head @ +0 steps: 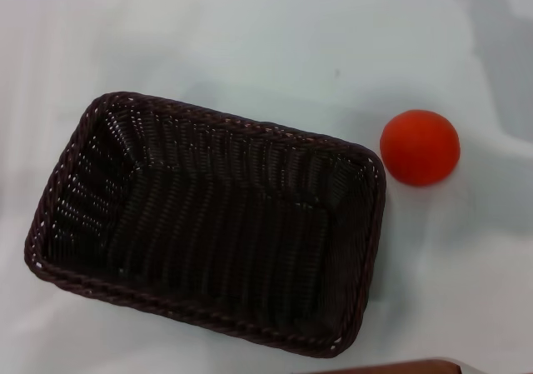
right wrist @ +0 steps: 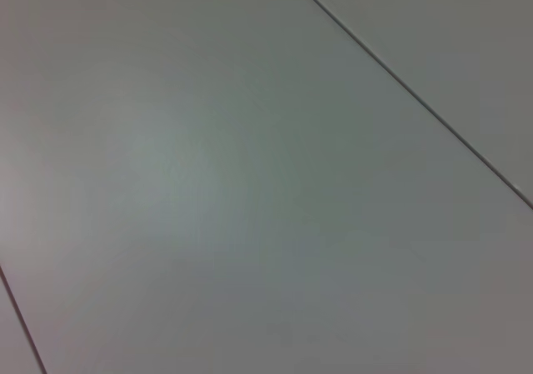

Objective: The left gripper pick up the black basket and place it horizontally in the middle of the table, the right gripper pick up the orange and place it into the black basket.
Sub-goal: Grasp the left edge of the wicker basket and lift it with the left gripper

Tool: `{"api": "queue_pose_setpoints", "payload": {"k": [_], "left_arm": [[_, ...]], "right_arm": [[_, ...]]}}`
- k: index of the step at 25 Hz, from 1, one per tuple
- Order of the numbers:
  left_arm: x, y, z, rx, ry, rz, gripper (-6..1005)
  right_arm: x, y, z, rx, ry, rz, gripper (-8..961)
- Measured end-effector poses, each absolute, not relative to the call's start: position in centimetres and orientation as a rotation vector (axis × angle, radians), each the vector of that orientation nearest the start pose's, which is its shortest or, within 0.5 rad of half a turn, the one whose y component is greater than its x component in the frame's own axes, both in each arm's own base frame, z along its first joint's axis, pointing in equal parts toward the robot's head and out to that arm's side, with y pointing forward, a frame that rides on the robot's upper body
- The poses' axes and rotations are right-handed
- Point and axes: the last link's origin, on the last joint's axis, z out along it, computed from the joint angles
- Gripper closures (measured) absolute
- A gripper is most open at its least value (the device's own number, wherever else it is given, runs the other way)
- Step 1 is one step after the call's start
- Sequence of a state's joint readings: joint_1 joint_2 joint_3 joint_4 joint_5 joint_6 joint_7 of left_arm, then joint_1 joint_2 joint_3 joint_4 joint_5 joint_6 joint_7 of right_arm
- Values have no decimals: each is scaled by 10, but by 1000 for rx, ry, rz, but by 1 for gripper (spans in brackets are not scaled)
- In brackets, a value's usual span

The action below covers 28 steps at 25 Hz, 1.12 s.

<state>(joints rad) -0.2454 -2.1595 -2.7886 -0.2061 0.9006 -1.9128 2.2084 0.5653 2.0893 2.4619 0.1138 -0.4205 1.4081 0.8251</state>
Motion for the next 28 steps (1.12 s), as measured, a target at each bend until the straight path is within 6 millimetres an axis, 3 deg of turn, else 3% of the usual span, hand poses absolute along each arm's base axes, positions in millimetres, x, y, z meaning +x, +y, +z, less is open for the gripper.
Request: {"api": "queue_pose_setpoints", "payload": {"k": [9, 16, 20, 23, 28], "left_arm": [[-324, 234, 86, -1286, -488, -1585, 123], [-317, 256, 116, -1634, -615, -1575, 124], [-312, 271, 137, -1902, -785, -1448, 124], [-301, 282, 148, -2146, -970, -1227, 125], [-283, 288, 154, -2310, -1107, -877, 164]], "right_arm": [[305, 363, 79, -684, -1110, -1309, 127], [304, 364, 80, -679, -1112, -1305, 128], [304, 364, 80, -679, -1110, -1306, 128], [305, 364, 80, -681, -1109, -1306, 128], [303, 367, 81, -681, -1106, -1307, 128]]}}
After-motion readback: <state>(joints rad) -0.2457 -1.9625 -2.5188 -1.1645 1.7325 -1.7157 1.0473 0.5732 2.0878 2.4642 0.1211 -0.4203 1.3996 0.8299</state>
